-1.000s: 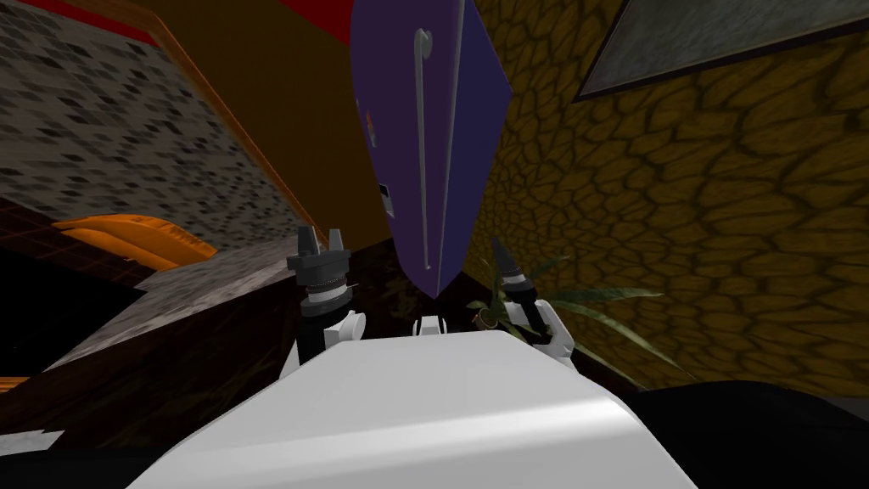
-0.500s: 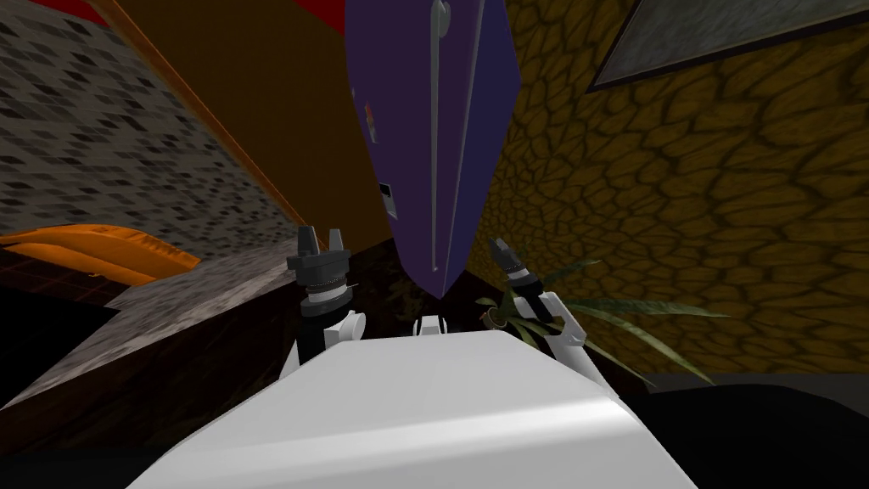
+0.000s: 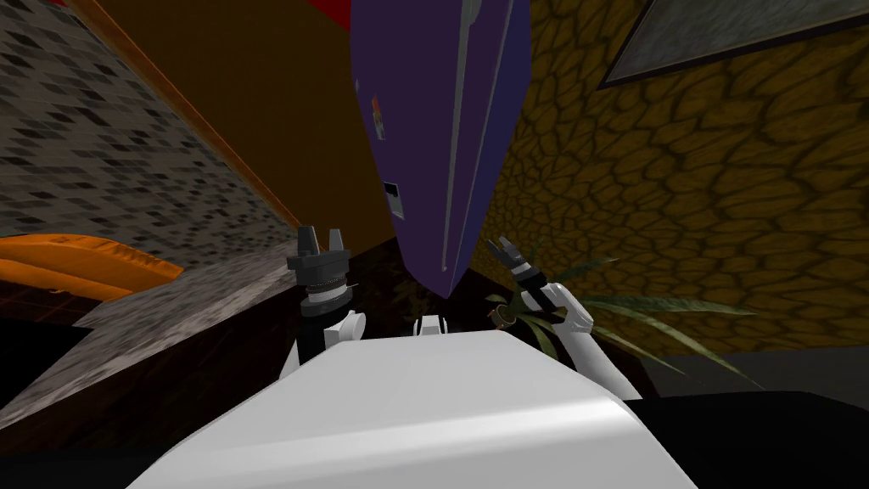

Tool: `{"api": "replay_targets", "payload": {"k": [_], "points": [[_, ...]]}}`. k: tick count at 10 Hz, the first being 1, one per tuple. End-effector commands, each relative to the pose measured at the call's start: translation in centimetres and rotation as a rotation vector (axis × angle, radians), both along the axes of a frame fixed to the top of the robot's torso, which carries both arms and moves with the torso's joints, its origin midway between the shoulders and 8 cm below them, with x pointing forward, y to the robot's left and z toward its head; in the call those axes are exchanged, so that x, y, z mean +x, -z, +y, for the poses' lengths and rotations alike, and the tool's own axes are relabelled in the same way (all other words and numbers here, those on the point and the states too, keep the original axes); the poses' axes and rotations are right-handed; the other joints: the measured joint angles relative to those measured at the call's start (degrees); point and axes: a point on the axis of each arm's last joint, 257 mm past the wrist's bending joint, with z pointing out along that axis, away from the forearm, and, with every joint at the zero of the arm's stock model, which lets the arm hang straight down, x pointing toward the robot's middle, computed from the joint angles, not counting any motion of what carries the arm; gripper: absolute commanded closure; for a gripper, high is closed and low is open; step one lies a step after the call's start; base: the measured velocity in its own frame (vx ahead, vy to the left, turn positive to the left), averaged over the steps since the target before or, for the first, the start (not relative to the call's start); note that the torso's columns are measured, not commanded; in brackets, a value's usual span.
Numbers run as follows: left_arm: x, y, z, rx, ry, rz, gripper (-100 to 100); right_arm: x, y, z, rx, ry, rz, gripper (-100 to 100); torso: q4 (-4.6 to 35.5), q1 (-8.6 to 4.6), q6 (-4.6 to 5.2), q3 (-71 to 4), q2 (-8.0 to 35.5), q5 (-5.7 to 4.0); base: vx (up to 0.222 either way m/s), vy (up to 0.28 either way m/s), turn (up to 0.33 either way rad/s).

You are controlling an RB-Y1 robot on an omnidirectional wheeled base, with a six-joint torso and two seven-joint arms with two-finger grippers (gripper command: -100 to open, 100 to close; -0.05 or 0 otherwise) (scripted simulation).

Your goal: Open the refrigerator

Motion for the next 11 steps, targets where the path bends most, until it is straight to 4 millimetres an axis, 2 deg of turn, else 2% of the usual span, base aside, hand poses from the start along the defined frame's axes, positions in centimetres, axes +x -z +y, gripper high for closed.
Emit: {"api": "replay_targets", "payload": {"k": [1, 2, 4, 6, 7, 9, 11], "points": [[0.0, 0.0, 0.0, 0.000, 0.000, 0.000, 0, 1.7, 0.4, -2.3, -0.188, 0.052, -0.002, -100, 0.0, -0.07, 0.03, 0.0, 0.0, 0.00, 0.073, 0.269, -0.104], [0.0, 0.0, 0.0, 0.000, 0.000, 0.000, 0, 1.7, 0.4, -2.4, -0.192, 0.052, 0.000, -100, 0.0, -0.15, 0.02, 0.0, 0.0, -0.03, 0.021, 0.196, -0.027], [0.0, 0.0, 0.0, 0.000, 0.000, 0.000, 0, 3.1, 0.4, -4.6, -0.323, 0.093, 0.000, -100, 0.1, -0.39, 0.05, 0.2, 0.3, -0.11, 0.017, 0.173, -0.063], [0.0, 0.0, 0.0, 0.000, 0.000, 0.000, 0, 4.5, 0.1, -6.9, -0.435, 0.137, 0.000, -100, 0.0, -0.06, 0.03, 0.0, 0.0, 0.00, 0.057, 0.253, -0.068], [0.0, 0.0, 0.0, 0.000, 0.000, 0.000, 0, 4.6, 0.0, -7.0, -0.443, 0.136, 0.000, -100, 0.0, 0.21, 0.01, 0.0, 0.0, 0.07, 0.000, 0.238, -0.017], [0.0, 0.0, 0.0, 0.000, 0.000, 0.000, 0, 5.9, -0.8, -9.5, -0.551, 0.180, -0.002, -100, 0.1, -0.36, 0.05, 0.1, 0.2, -0.09, -0.001, 0.196, -0.035], [0.0, 0.0, 0.0, 0.000, 0.000, 0.000, 0, 7.0, -2.0, -12.0, -0.652, 0.223, -0.007, -100, 0.0, -0.10, 0.03, 0.0, 0.0, -0.01, 0.031, 0.254, -0.039]]}}
